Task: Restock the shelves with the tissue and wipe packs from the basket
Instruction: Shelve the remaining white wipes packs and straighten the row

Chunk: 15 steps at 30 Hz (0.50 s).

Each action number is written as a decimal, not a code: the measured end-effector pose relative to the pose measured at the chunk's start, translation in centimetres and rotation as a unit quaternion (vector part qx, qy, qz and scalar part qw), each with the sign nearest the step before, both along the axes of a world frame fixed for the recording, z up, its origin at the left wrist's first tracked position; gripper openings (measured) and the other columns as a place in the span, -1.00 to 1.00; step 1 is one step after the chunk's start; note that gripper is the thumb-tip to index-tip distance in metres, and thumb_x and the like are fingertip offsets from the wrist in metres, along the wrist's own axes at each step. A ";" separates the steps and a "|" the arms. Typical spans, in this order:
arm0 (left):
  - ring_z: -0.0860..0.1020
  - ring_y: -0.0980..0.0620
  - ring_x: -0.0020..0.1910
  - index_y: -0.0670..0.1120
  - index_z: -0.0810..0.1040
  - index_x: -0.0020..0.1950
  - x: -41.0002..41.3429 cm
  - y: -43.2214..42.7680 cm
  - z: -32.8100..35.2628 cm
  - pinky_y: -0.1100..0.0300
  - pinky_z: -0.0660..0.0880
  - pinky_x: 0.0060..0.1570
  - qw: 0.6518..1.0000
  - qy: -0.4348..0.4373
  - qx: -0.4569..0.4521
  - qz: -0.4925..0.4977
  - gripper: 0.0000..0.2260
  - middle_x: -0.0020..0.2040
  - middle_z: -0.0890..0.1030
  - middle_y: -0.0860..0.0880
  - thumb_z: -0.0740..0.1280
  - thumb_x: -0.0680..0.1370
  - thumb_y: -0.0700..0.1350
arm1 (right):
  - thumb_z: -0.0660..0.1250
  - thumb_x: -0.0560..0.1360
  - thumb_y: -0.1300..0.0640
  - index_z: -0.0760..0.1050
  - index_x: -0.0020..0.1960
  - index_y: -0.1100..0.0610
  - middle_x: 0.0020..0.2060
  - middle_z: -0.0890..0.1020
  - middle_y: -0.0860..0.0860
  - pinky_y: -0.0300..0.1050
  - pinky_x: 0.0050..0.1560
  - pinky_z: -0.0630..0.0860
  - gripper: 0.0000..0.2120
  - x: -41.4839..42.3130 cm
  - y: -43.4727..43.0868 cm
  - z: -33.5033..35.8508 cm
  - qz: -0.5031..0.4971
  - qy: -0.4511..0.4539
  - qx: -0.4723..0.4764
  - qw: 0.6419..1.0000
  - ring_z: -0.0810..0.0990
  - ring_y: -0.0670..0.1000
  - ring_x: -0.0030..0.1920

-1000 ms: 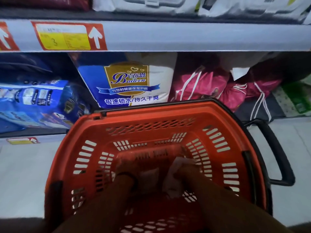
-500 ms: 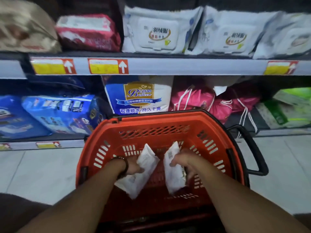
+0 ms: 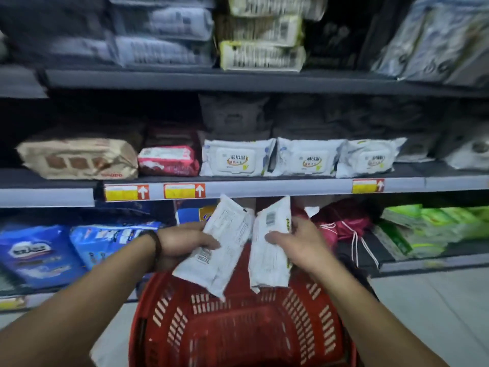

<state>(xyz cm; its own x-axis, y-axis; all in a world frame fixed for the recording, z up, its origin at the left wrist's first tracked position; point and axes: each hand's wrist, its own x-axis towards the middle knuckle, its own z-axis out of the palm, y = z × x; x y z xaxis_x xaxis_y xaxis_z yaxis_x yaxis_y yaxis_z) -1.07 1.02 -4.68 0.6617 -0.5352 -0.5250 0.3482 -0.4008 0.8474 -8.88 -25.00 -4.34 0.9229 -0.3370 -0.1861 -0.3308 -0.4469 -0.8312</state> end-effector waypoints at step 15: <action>0.74 -0.15 0.07 -0.15 0.54 0.32 -0.2 -5.0 0.8 -0.05 0.66 0.12 0.979 -0.092 -0.138 0.120 -0.31 0.11 0.75 -0.16 0.70 0.25 -0.12 | 0.53 0.53 0.21 0.71 0.10 0.11 -0.02 0.80 0.02 0.32 0.18 0.65 -0.85 2.2 3.1 -1.7 -0.080 -0.195 0.261 0.942 0.78 0.11 0.06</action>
<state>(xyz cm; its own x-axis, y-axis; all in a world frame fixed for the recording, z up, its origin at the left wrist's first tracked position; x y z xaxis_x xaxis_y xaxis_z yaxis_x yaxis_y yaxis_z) -1.30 -4.02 -3.87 0.8555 -0.4574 -0.2426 0.2353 -0.0737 0.9691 -6.70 -21.94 -6.04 0.9002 -0.4349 -0.0224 0.0165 0.0854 -0.9962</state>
